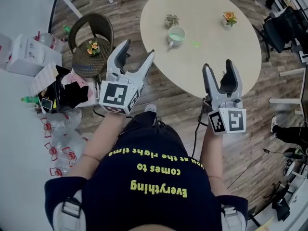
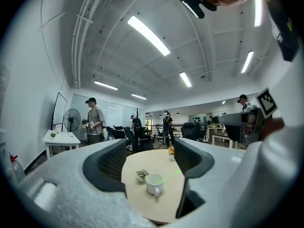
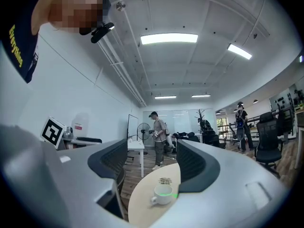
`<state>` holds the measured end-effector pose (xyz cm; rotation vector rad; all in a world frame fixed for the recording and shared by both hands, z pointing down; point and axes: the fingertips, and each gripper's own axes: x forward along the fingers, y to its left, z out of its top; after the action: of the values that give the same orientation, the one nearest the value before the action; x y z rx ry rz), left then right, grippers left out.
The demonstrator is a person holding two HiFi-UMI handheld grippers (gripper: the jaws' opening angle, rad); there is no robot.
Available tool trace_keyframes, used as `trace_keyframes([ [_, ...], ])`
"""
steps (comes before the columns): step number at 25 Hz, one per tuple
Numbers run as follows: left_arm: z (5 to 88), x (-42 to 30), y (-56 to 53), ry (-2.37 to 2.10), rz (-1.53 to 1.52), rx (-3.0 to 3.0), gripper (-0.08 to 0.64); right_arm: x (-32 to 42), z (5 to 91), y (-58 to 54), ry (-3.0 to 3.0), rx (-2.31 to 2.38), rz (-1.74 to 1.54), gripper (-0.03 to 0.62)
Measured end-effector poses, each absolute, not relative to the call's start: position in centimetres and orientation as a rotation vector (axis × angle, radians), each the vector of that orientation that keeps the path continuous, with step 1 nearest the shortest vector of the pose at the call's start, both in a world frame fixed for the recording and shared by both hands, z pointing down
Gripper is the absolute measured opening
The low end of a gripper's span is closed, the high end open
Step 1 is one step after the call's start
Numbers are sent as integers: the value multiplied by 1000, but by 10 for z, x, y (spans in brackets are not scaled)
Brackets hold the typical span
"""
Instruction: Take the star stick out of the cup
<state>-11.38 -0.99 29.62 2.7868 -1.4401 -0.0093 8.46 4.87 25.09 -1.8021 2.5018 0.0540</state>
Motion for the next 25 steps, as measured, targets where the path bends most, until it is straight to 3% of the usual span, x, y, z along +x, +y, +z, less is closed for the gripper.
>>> trace_keyframes([
  [17, 310, -92, -91, -1502, 3, 2718, 314, 117, 266, -37, 2542, -1794, -5, 316],
  [25, 305, -50, -146, -1640, -4, 2658, 314, 175, 261, -105, 2577, -1701, 1, 316],
])
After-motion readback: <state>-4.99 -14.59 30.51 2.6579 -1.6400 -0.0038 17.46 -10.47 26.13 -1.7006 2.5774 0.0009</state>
